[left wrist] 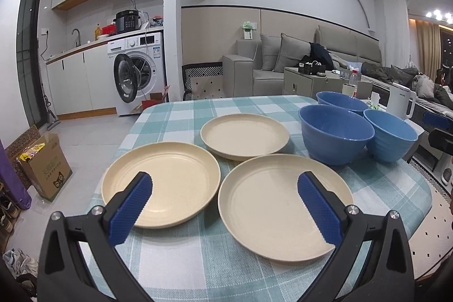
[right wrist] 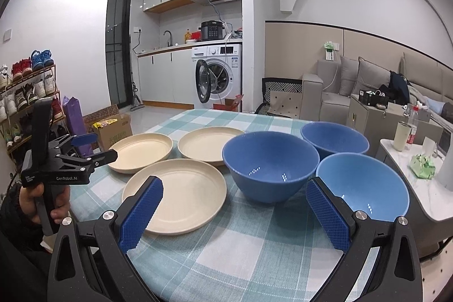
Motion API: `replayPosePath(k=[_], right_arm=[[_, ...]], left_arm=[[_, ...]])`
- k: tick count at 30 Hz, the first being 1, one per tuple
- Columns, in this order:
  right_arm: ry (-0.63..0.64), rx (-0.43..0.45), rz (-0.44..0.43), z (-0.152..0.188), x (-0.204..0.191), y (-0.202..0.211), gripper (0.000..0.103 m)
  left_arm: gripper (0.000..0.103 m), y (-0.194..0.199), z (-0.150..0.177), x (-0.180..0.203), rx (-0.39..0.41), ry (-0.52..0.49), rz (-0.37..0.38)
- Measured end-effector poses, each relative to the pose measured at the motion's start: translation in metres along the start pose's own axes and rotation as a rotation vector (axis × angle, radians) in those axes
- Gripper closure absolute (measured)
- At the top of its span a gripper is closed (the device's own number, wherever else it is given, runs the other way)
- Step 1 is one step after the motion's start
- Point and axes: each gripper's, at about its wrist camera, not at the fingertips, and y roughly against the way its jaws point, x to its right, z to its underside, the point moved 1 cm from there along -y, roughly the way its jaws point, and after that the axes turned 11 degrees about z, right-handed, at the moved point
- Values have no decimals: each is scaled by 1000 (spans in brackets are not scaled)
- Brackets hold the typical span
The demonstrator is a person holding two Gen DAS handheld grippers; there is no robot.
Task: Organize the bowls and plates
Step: 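Move the right tool toward the large cream plate beside the blue bowls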
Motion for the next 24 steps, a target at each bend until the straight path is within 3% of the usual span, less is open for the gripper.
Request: replayPosePath(k=[11, 24], right_arm=[[-57, -35, -25, -34, 15, -16, 0], [-25, -85, -20, -79, 15, -37, 0]], left_arm=[[0, -3, -24, -7, 23, 0, -18], [0, -12, -54, -19, 41, 7, -18]])
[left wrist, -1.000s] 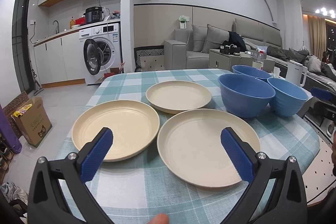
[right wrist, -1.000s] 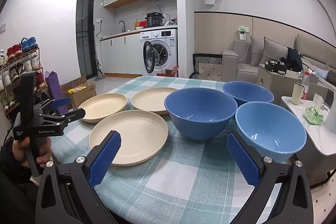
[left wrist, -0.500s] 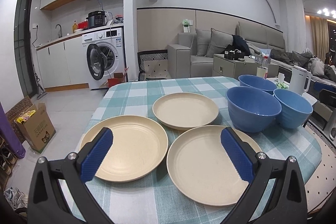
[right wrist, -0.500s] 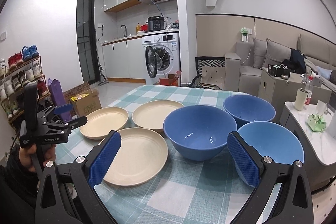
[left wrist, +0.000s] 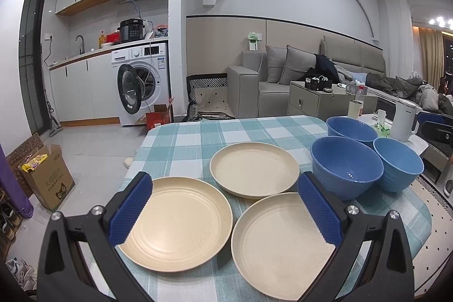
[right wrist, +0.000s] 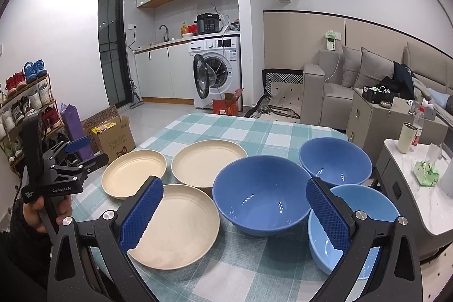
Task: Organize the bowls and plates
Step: 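Move the right tool toward the large cream plate beside the blue bowls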
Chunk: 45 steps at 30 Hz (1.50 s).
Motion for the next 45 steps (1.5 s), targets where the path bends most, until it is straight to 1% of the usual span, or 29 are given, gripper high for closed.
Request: replayPosePath(k=[5, 9, 14, 21, 26, 36, 45], right_arm=[[12, -26, -13, -16, -4, -13, 0], [17, -43, -32, -28, -9, -23, 0], [21, -63, -52, -39, -14, -35, 0], [30, -88, -69, -57, -19, -49, 0], [38, -108, -74, -69, -25, -63, 0], [25, -181, -89, -82, -32, -107, 0], [22, -262, -75, -89, -31, -157, 0]], left_arm=[[0, -10, -10, -10, -16, 30, 2], [0, -20, -16, -16, -39, 42, 17], [0, -28, -25, -17, -40, 9, -15], [0, -43, -38, -19, -49, 8, -3], [0, -55, -44, -21, -67, 2, -13], [0, -83, -49, -32, -114, 22, -18], [0, -110, -48, -39, -165, 35, -17]])
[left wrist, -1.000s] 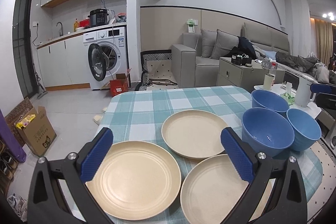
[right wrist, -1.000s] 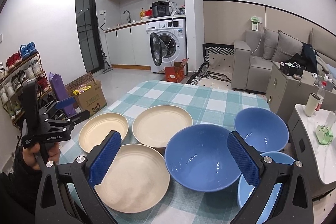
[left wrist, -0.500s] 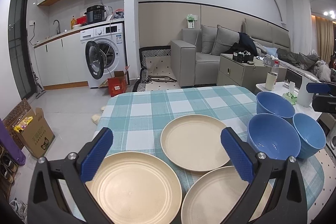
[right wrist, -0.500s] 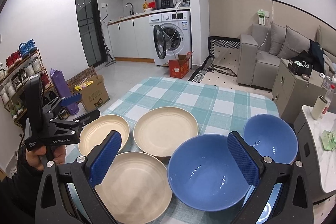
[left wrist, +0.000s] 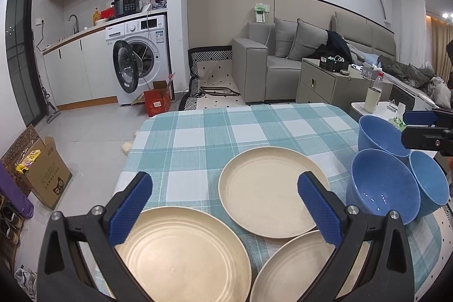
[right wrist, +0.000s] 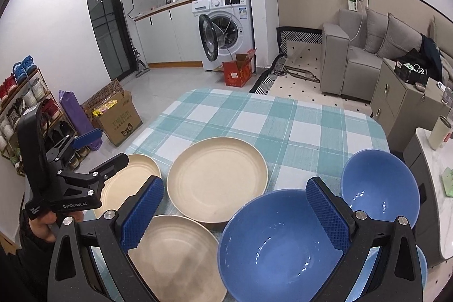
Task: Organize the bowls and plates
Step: 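Move the right tool toward the large cream plate beside the blue bowls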
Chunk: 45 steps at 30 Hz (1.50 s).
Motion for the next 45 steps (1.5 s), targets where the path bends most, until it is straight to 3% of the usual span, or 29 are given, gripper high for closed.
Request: replayPosePath(k=[16, 45], right_arm=[[-4, -139, 5, -18, 10, -75, 1], [74, -341, 36, -31, 5, -157, 1]], left_arm=[[0, -35, 1, -15, -73, 35, -6], [0, -96, 7, -21, -221, 43, 8]])
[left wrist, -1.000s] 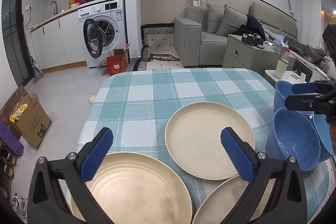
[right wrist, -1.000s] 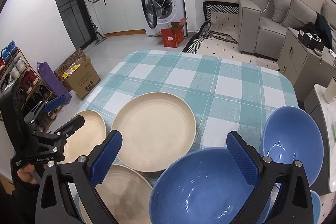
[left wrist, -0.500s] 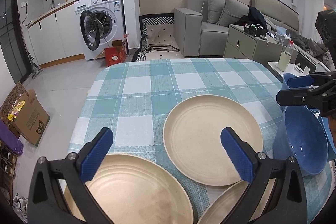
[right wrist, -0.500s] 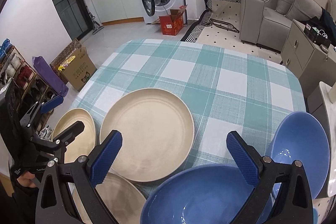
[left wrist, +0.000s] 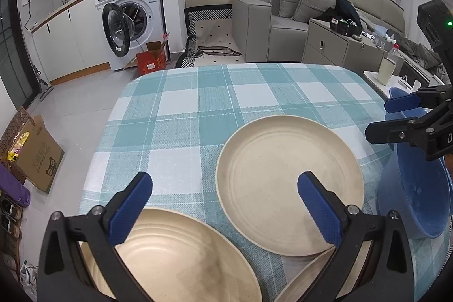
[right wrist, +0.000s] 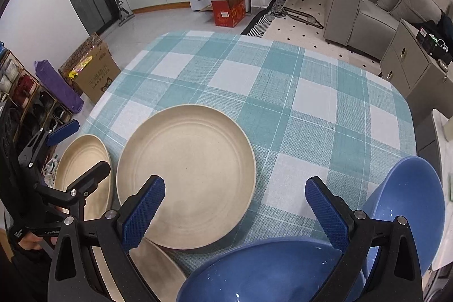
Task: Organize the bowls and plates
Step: 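Move the right tool toward the large cream plate beside the blue bowls, then close the right gripper on the rim of the large cream plate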
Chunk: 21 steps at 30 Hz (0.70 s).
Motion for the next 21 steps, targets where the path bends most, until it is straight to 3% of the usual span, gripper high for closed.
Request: replayPosePath(k=[21], right_arm=[[68, -190, 30, -6, -10, -62, 4]], left_arm=[[0, -36, 7, -6, -105, 3, 9]])
